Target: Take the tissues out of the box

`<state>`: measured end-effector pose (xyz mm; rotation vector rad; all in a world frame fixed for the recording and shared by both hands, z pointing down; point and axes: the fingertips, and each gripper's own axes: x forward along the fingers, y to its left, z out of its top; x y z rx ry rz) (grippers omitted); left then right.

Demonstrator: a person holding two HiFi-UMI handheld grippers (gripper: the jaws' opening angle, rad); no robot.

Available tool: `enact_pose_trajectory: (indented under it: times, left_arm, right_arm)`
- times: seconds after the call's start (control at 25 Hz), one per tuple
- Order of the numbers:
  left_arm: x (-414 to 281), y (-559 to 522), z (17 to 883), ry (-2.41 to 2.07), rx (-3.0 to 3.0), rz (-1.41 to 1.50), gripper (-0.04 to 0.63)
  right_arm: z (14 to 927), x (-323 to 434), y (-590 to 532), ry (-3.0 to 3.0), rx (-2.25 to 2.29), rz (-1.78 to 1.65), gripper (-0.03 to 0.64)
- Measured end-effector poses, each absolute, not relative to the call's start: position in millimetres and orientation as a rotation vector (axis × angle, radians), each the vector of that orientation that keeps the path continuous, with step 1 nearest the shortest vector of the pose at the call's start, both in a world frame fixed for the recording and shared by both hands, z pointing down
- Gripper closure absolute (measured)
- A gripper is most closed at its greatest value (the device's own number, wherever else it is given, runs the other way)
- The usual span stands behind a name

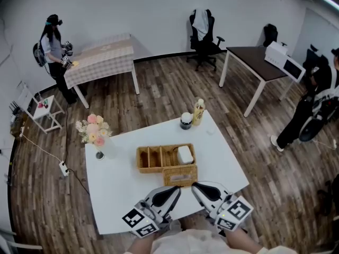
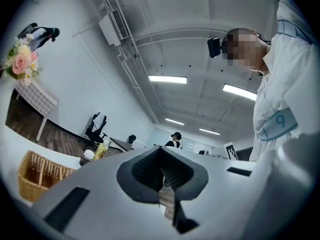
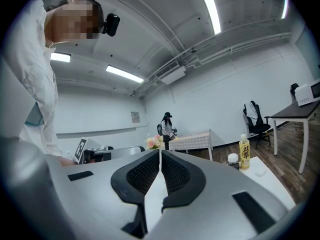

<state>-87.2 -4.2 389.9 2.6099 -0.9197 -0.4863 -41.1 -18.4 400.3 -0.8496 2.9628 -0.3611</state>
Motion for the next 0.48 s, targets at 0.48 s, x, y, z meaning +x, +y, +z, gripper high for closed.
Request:
enact_pose_trajectory:
  times: [0.48]
  left_arm:
    - [-88.2,-42.1,406.5,-0.968,2.532,-0.521,0.595]
  right_arm:
    - [429.7,-42.5,-58.1,3.046,-0.867,-0.412,0.581]
